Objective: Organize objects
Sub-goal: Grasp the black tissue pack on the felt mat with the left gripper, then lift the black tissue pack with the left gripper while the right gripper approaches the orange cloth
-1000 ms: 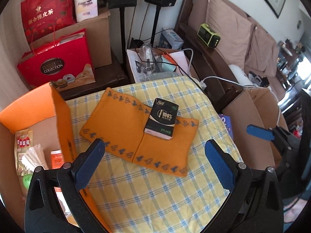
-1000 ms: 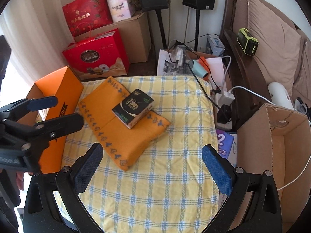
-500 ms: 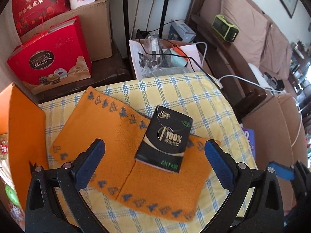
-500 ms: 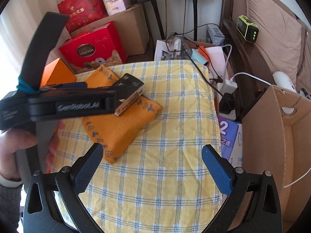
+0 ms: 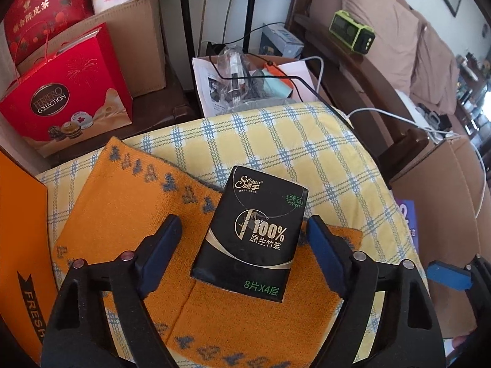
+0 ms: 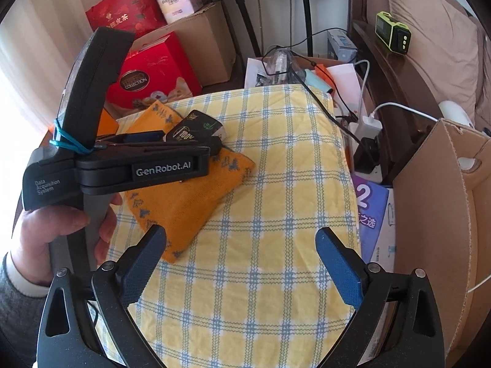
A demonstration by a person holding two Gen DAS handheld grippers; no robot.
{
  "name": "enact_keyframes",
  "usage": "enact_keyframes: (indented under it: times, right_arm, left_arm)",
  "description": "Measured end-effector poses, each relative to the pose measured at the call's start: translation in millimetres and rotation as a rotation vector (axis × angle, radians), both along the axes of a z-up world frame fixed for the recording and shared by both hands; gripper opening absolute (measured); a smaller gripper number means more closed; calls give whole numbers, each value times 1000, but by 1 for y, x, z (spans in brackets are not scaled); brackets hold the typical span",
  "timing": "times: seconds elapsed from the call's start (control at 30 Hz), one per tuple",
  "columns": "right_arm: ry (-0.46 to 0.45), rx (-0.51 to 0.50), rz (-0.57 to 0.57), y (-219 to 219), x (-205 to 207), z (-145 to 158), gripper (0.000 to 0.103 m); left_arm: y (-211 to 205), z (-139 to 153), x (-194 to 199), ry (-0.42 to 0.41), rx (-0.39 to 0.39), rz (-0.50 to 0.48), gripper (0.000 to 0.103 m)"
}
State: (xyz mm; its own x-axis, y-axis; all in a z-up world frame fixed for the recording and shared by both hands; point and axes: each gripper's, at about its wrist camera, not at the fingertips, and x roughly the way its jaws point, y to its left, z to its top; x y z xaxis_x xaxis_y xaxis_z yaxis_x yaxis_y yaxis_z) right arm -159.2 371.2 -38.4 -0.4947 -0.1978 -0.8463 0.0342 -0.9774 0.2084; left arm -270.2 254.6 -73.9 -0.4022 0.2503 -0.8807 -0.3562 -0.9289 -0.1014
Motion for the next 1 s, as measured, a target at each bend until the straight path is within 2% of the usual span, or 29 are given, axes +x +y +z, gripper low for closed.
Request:
enact_keyframes:
  times: [0.13,0.2,0.27,0.33,0.53,0.63,0.7,0.77,1.0]
  right_arm:
    - [-3,-15,2,1,0,-2,98]
    - [-5,-24,3,1,0,-2,98]
    - [-6,-24,-1,1,-1,-3,98]
    - [-6,-30,-5,2,-1,-3,98]
    - [-5,-34,-15,3,0,-2,97]
    - [-10,-53,-27,6,-1,-2,83]
    - [-21,-78,-34,7,-3,-3,56]
    - [-34,-107,-45,9,-7,-4,47]
    - [-48,-163,-52,-5,-15,-14,47]
  left_arm:
    - [-1,-3,0,1,-2,9,73]
    - [-1,-3,0,8,-7,8,68]
    - [0,-2,1,17,-19,8,51]
    - [0,-1,2,19,-23,16,51]
    - [-15,11,5,8,37,44,51]
    - [-24,26,12,12,74,50,51]
    - [-28,37,17,16,77,61,51]
    - [-34,50,23,10,112,57,51]
    - [-53,107,57,92,150,13,51]
